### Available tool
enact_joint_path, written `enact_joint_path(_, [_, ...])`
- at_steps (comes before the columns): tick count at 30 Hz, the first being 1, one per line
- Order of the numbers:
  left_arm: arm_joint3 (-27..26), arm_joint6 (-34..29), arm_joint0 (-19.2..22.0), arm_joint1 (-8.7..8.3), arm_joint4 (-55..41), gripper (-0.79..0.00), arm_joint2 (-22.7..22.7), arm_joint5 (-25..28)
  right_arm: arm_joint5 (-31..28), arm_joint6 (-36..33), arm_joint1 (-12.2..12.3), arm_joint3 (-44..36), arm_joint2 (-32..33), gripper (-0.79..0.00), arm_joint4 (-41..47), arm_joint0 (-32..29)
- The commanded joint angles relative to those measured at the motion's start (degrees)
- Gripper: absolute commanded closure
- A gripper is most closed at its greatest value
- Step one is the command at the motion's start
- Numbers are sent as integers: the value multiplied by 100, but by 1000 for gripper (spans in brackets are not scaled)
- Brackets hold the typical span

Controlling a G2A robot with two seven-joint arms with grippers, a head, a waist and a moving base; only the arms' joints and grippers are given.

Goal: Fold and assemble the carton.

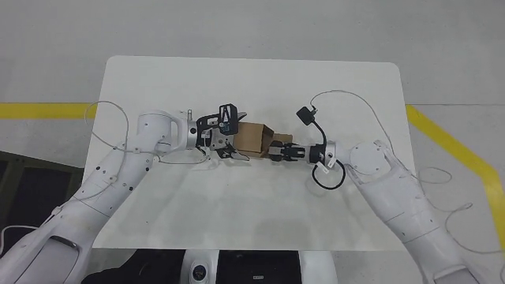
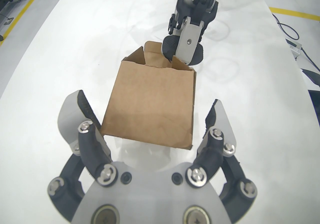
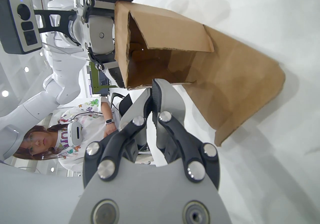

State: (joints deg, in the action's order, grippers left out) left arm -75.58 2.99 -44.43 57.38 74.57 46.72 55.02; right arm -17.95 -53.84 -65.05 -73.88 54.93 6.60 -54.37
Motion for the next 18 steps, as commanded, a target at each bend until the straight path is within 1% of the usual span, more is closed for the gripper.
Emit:
enact_joint_path(1, [-7, -13, -4, 4, 6, -785, 12, 19, -90, -19, -45, 136, -99, 0, 66, 111])
enact_joint_path(7, [-12, -20, -16, 9, -3, -785, 70, 104, -503, -261, -222, 604, -484, 0, 311, 509])
enact_joint_path(14, [-9, -27, -39, 10, 29, -785, 137, 169, -762, -255, -428, 1232, -823, 0, 479, 894])
enact_joint_path(18, [-21, -21, -69, 7, 86, -785, 173, 185, -871, -226, -544, 1450, -998, 0, 517, 1063])
